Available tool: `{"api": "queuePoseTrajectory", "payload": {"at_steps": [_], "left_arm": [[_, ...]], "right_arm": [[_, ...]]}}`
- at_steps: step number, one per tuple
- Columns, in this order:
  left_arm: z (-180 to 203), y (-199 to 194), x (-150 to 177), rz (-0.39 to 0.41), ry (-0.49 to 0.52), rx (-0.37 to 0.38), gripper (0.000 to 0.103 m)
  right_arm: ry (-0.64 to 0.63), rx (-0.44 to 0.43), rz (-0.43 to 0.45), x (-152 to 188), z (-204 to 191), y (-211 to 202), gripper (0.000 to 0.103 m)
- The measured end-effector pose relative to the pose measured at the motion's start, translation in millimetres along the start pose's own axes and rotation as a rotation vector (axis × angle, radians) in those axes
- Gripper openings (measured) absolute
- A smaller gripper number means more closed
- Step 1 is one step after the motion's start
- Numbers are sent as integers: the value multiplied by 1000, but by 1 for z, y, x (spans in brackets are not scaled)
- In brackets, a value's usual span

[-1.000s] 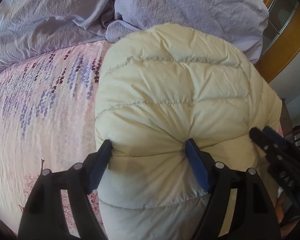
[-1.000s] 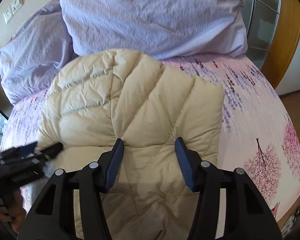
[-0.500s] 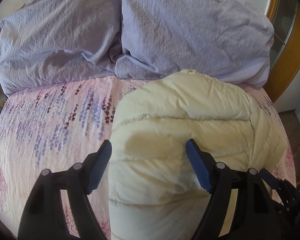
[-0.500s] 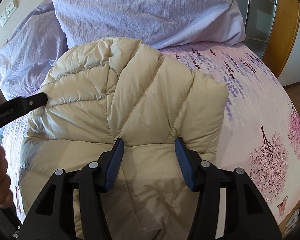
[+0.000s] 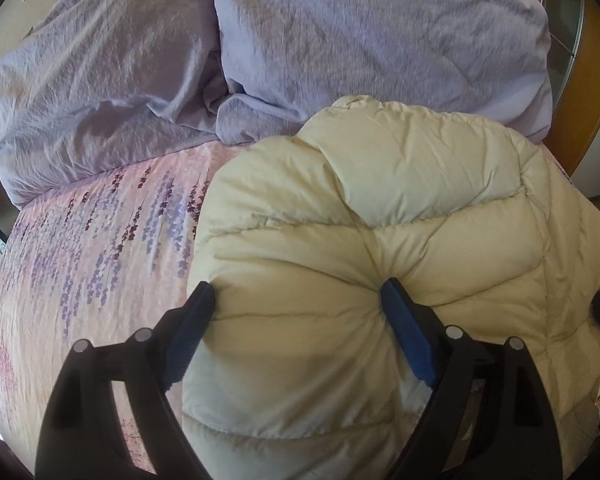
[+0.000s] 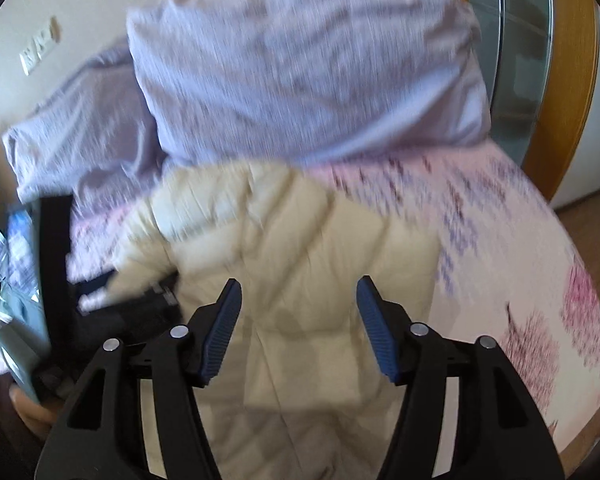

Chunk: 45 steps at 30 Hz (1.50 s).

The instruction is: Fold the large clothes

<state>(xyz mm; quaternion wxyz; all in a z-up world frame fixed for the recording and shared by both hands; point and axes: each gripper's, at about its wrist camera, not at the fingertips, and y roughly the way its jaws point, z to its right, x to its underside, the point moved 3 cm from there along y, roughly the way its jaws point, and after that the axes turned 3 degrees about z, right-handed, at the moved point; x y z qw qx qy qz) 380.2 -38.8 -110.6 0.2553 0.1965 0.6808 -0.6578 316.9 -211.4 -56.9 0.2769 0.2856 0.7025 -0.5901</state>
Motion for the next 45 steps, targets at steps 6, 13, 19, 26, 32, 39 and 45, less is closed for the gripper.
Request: {"api": "queuePoseTrajectory", "payload": {"at_steps": [6,13,19,26,32,39,45], "left_arm": [[2,0,2,2,1,-7,87],[-1,2,3,-4,-24,7,91],[-1,3,4,0,-27,8,93],[-3,7,6,8,-45,5,98],[-1,8,8,31,-49,-12,100],[-3,12,10,37,-63,-12,101],[-4,15,11,44,-67,-9,101]], "right_arm": [[-11,39,15,-8,-2,20,65],[16,90,-2,14,14,44,66],[-5,101,22,25,15,51,69],[-3,101,35,33,19,58,77],[-3,97,56,38,22,65,82],[1,93,59,40,24,69,85],[0,96,61,41,23,70,86]]}}
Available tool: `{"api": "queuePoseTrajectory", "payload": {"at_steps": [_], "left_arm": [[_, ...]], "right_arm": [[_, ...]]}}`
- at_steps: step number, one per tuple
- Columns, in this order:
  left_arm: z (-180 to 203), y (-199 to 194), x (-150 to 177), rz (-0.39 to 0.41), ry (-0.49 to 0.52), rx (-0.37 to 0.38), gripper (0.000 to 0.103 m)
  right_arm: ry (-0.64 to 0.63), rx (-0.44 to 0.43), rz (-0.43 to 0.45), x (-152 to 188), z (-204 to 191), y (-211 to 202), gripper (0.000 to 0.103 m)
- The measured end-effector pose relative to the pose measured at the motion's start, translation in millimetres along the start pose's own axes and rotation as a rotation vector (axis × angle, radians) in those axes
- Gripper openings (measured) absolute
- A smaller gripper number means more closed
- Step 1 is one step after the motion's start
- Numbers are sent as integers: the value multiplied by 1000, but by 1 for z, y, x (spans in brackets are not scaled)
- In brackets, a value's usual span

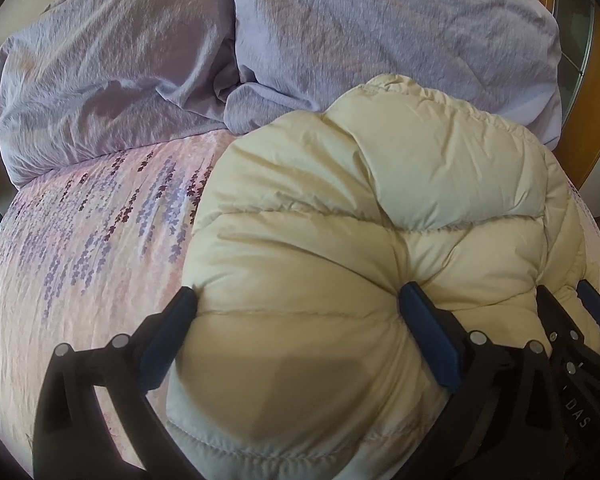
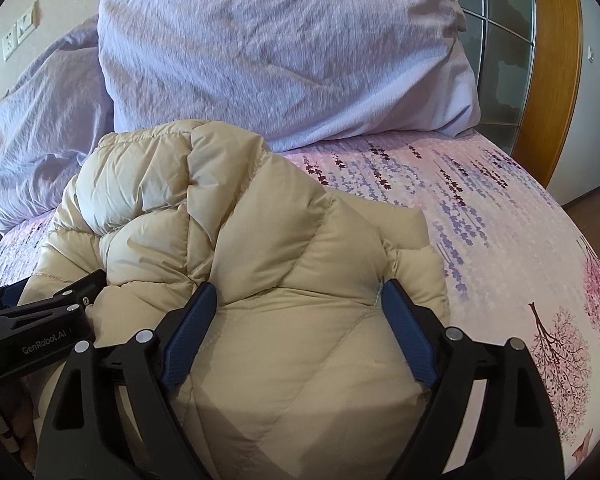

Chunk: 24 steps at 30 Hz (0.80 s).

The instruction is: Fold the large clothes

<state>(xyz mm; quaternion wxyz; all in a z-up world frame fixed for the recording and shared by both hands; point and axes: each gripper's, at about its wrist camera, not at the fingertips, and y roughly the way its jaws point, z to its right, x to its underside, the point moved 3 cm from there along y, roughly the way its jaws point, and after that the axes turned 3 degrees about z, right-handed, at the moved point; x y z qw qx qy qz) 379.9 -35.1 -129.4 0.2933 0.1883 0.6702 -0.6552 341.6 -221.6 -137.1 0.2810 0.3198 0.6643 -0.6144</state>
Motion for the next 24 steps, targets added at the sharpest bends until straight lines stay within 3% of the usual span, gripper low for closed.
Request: {"api": "queuePoseTrajectory", "payload": {"at_steps": [24], "left_arm": [[2,2,1,0,-5,-5,101]], "right_arm": [[-5,6,9,4,-1,1,88]]}}
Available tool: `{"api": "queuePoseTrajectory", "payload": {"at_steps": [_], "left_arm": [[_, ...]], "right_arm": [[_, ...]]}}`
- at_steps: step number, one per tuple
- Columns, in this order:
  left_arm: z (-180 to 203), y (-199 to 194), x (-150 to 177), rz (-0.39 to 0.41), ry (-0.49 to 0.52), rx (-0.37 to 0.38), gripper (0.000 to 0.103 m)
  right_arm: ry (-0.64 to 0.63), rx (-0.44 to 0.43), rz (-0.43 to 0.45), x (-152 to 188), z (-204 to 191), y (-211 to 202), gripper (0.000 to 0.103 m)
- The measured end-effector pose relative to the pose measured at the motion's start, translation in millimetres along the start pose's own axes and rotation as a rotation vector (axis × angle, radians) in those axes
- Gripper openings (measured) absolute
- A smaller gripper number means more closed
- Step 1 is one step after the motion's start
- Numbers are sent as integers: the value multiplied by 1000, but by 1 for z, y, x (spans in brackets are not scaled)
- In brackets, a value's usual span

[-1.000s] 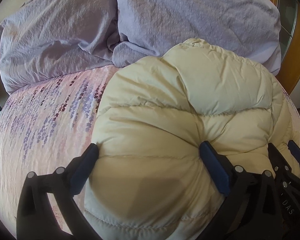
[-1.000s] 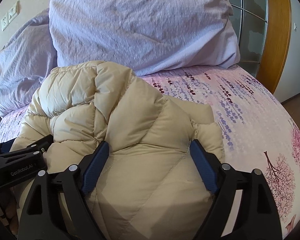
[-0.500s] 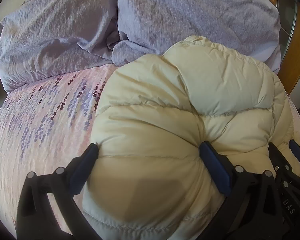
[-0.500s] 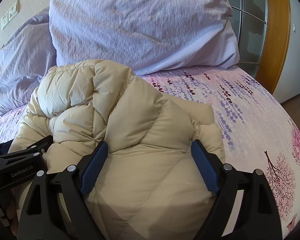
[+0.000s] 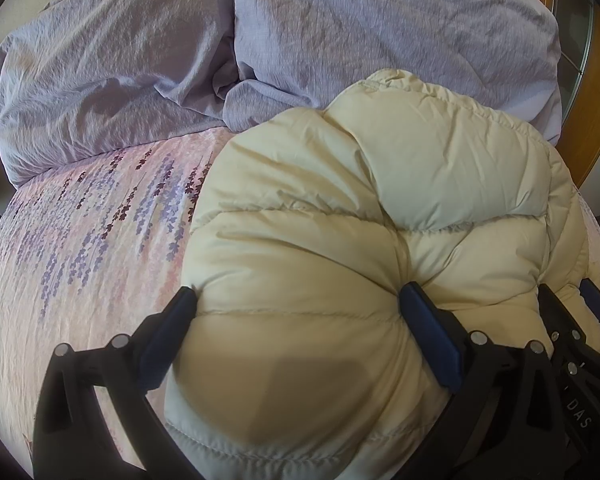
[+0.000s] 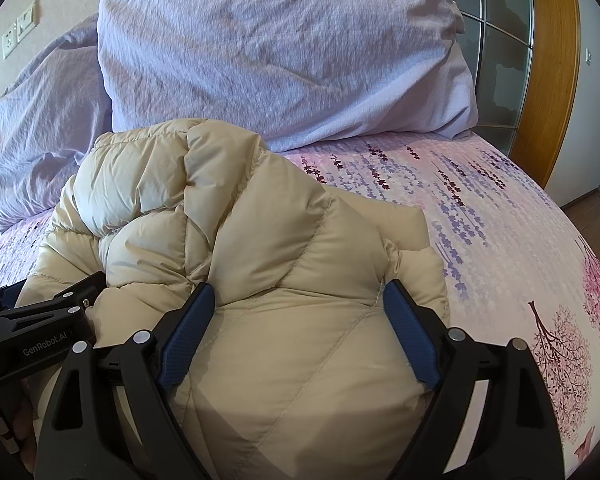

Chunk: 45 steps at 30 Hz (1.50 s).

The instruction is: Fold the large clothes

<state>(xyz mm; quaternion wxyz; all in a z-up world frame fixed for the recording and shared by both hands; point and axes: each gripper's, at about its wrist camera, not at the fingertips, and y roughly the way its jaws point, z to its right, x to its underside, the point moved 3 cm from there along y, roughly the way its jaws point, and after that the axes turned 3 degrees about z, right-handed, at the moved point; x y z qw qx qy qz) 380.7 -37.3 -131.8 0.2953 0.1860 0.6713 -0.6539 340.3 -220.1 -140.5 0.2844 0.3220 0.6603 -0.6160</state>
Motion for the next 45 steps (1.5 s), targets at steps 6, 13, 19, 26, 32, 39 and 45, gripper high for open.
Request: {"api": "queuePoseTrajectory", "payload": {"at_steps": [6,13,19,26,32,39,45], "left_arm": [[1,0,0,-5,-1,-2,101],[-3,0,-6,-52,20,18,101],[-16,-20,-10,-69,22,69,101],[-44,-36,-12,-105,-40,152,101],[-54,-40,-10,-143,-69,198,101],[-60,-38,-7,-184,-89,262,100],[-62,-28,0,-243,-135,358,100]], "right_arm": [[6,-9,-9,1,1,1,89],[12,-90,-131,-10,10,7,92],[132,-144,-186,-26,49,-13,96],[333,-281,-365,-10,89,0,98],[471,-411,-490,13,85,20,102],[487,-474,-541,18,59,38,102],[497,-516,-535,16,46,43,101]]}}
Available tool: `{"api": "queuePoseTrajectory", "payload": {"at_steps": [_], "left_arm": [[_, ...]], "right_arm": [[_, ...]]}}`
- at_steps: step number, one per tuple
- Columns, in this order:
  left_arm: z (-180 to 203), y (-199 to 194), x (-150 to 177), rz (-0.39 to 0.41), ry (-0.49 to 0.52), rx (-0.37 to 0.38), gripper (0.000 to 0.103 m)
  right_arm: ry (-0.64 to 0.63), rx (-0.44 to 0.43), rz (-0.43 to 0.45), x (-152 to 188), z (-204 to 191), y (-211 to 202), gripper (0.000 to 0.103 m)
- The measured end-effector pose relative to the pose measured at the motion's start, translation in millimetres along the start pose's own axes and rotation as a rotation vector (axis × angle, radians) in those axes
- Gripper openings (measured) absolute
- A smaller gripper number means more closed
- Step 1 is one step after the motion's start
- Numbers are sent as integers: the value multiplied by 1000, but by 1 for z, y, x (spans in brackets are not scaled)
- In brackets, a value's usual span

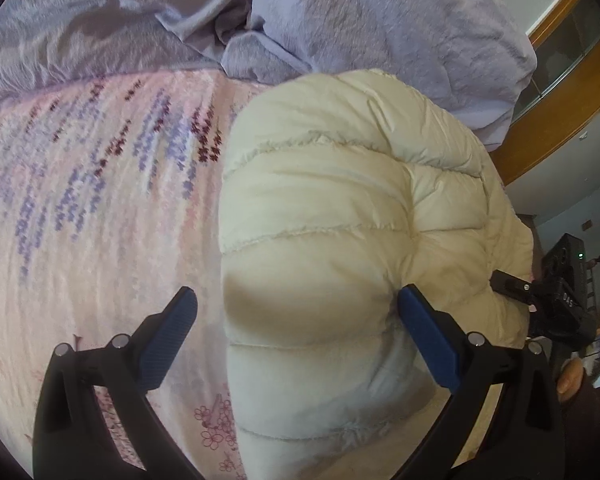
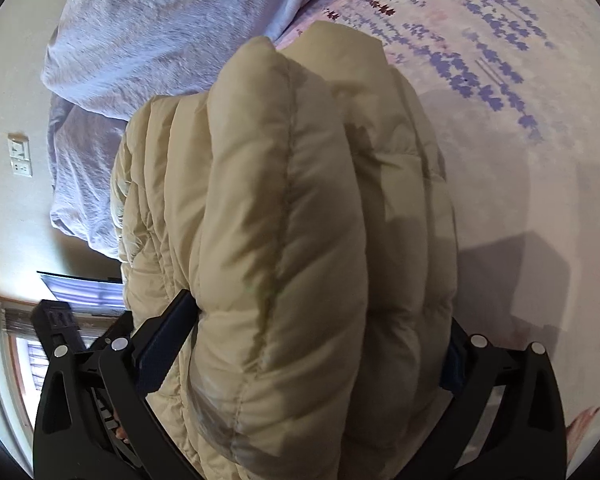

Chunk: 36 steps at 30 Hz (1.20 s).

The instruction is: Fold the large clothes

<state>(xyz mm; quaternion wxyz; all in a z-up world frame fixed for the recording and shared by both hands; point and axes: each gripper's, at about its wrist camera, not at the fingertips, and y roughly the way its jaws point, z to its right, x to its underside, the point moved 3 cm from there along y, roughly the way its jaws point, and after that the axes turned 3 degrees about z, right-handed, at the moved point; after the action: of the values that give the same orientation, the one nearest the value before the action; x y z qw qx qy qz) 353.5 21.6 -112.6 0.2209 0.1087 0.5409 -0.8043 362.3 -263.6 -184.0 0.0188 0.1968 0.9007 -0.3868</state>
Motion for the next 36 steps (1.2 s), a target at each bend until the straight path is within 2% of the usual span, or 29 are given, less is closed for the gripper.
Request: {"api": "queuePoseTrajectory", "payload": {"at_steps": [4,5,8,10,12,13,15,16,20,26,32,36], "left_arm": [[-8,13,5,-48,-82,96,100],[-11,16,6,-57,-109,123,96],[-17,21,9,-66,-174,197,83],[-17,20,10,-58,-178,215,74],[-15,15,10,-48,-170,226,59],[-16,13,9,-43,-168,231,56],[-17,4,7,-27,-163,244,45],[-15,0,6,-19,-161,247,43],[-20,-21,-3,32,-147,236,36],[-45,-51,-19,109,-152,198,36],[-79,-70,-32,168,-180,127,36],[-95,-71,-38,184,-181,50,36]], "right_arm": [[34,-58,-4,1,4,3,87],[41,-75,-2,1,4,4,85],[58,-117,4,2,4,5,73],[58,-141,7,2,1,4,63],[49,-163,12,1,-4,3,55],[44,-171,14,1,-6,3,51],[28,-184,19,-3,-16,4,47],[18,-191,21,-5,-22,4,45],[-20,-214,21,-11,-49,13,41],[-71,-247,4,-18,-91,30,41],[-142,-243,-22,-24,-133,57,41],[-140,-218,-39,-28,-152,82,41]]}}
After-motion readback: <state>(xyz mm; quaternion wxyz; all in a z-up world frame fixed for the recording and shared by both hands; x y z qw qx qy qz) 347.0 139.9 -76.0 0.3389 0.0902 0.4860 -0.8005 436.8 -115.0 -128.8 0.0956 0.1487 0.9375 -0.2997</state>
